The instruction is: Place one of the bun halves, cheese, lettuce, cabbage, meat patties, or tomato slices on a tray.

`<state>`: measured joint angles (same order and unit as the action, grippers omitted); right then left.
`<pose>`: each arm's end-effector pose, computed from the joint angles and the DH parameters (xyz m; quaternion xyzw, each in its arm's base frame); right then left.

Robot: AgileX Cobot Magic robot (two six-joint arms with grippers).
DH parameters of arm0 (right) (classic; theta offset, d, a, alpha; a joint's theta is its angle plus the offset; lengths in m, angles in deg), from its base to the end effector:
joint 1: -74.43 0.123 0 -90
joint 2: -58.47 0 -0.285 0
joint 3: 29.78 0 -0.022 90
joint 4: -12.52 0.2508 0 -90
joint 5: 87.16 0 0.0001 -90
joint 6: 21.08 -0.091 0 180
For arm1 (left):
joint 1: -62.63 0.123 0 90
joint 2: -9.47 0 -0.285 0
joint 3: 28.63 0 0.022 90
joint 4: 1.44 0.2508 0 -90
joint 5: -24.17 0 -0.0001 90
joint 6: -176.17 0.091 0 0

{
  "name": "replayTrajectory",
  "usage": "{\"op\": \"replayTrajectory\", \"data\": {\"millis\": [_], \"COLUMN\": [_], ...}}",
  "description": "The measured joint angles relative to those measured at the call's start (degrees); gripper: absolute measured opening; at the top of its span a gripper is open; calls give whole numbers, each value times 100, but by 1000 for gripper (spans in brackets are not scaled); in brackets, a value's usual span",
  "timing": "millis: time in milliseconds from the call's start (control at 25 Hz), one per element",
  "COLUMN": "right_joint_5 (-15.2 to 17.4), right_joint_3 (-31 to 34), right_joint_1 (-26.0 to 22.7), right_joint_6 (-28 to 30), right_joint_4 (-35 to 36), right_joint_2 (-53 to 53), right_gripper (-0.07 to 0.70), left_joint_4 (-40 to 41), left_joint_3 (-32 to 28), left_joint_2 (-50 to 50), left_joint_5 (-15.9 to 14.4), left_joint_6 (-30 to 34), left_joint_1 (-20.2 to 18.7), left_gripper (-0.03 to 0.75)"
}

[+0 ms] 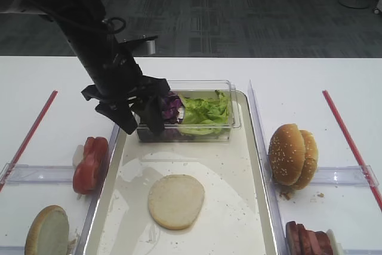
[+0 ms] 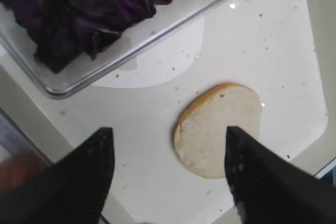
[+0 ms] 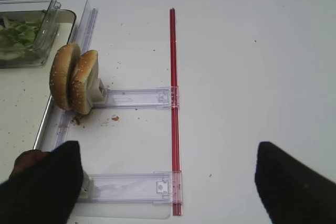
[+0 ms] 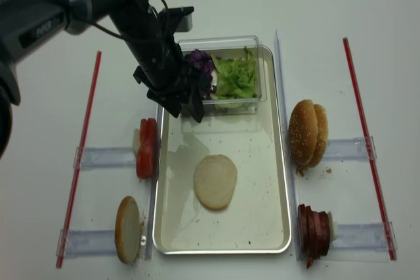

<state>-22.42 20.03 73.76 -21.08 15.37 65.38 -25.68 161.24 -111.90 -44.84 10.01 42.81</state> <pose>-0.0078 0.0042 0.2658 0.0034 0.8721 0.0219 0.4889 0.3566 -0.1656 0.2109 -0.2103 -0.9579 0.1952 0.0146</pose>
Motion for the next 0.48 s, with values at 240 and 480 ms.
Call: {"op": "replayTrajectory", "data": {"millis": [240, 480], "right_joint_5": [0, 0], "right_joint_3": [0, 0], "right_joint_1": [0, 0], "right_joint_6": [0, 0], "right_joint_4": [0, 0], "right_joint_2": [0, 0], "right_gripper": [676, 676], "left_joint_4": [556, 1028], "left_joint_3": [36, 36], "left_joint_2": [183, 460], "left_joint_5": [-34, -47], "left_joint_6": [-468, -672], "left_joint_1": [0, 0], "left_gripper": [420, 420]}}
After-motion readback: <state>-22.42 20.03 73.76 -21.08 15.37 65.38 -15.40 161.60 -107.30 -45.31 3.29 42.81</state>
